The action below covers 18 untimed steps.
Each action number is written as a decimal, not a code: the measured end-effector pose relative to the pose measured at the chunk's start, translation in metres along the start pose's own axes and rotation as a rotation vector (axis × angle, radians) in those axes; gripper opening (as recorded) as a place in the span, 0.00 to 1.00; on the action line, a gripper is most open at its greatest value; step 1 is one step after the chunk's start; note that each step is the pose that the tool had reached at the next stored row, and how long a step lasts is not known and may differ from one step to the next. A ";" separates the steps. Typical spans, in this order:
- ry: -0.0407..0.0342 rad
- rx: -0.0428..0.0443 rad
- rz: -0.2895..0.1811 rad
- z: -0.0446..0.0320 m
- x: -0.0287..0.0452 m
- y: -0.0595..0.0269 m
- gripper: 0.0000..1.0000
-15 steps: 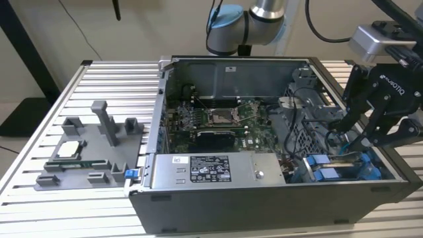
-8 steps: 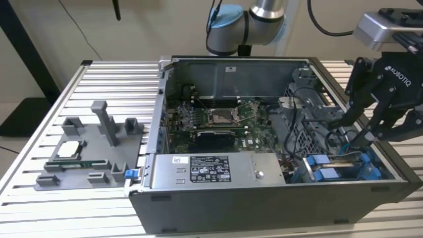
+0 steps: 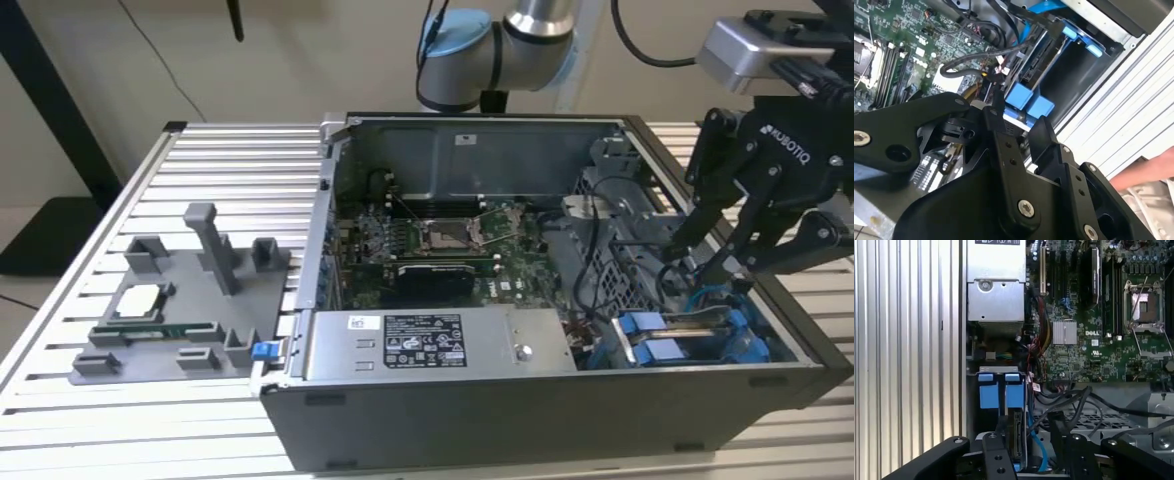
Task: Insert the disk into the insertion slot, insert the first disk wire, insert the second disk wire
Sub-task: 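Insert the disk into the insertion slot, then insert the first disk wire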
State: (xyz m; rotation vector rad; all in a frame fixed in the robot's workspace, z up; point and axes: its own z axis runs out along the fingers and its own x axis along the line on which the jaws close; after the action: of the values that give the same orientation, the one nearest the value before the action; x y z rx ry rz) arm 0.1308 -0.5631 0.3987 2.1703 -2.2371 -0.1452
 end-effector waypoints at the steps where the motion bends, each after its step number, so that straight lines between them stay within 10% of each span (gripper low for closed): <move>1: -0.0008 0.0008 -0.002 0.0004 -0.0013 0.0002 1.00; 12: -0.0072 0.0078 -0.023 0.0034 -0.0058 0.0008 1.00; 18: -0.0078 0.0254 -0.035 0.0070 -0.0062 0.0011 1.00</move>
State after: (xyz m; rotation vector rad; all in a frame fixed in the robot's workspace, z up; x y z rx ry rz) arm 0.1294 -0.5564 0.3922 2.2259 -2.2185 -0.1268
